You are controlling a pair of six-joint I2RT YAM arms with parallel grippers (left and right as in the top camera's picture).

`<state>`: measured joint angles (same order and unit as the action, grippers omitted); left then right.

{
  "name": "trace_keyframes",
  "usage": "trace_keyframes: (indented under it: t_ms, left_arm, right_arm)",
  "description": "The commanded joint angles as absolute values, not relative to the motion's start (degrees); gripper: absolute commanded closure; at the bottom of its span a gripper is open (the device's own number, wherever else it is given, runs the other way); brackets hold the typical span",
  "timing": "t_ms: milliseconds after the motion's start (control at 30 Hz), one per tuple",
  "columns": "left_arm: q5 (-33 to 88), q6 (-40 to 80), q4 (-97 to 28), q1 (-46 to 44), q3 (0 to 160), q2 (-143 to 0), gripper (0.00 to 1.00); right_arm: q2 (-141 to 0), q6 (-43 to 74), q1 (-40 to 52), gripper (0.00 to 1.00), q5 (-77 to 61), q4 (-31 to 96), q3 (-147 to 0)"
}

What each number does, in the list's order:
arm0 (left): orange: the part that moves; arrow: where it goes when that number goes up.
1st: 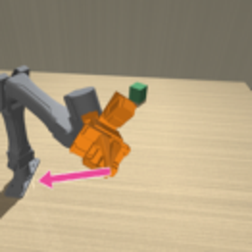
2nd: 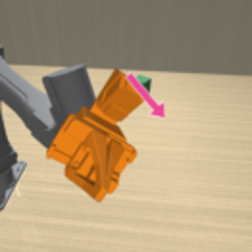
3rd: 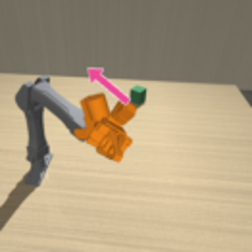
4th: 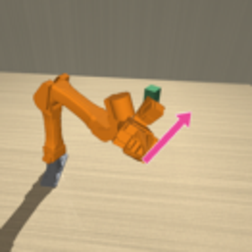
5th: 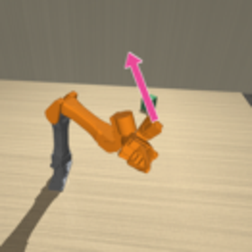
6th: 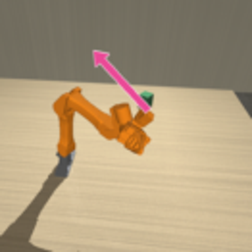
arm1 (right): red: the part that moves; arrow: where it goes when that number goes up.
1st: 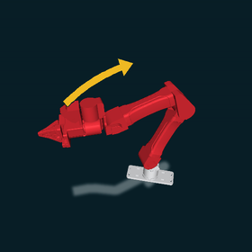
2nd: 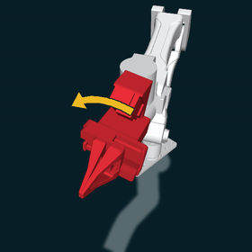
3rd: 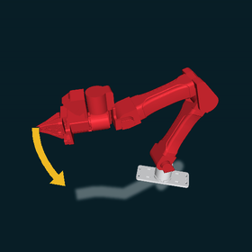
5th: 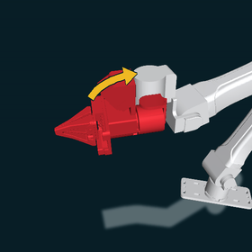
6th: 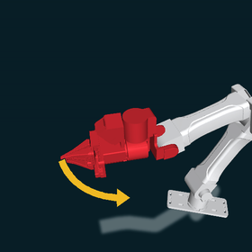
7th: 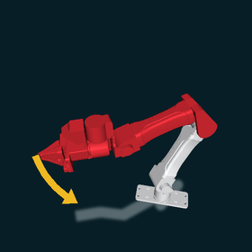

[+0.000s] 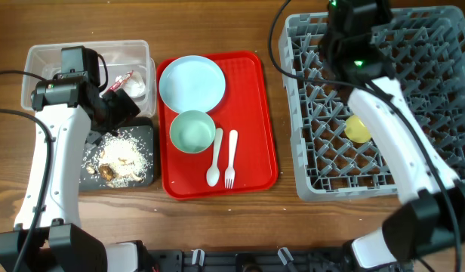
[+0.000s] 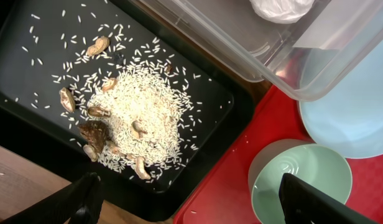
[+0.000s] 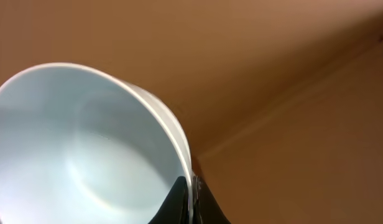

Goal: Sort waste into correct bins and load items into the dishwasher rack
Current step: 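Grasp the light blue bowl with the right gripper and place it in the rack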

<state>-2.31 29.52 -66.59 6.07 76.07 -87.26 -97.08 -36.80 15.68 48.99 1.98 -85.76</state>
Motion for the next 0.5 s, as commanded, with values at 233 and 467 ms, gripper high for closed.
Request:
trace_keyframes:
  t_ms: [233,467]
  left_arm:
    - [-2.9,30.5,-66.43,6.24,76.16,-86.35,0.09]
    - [-2.9,30.46,-66.26,6.24,76.16,-86.35,0.09]
  right_arm:
    - [-114.08,-25.26,17.32,0.96,58.39,3.77,-85.76]
    - [-114.98,-17.69,18.48,0.96,56.47,10.7,-85.76]
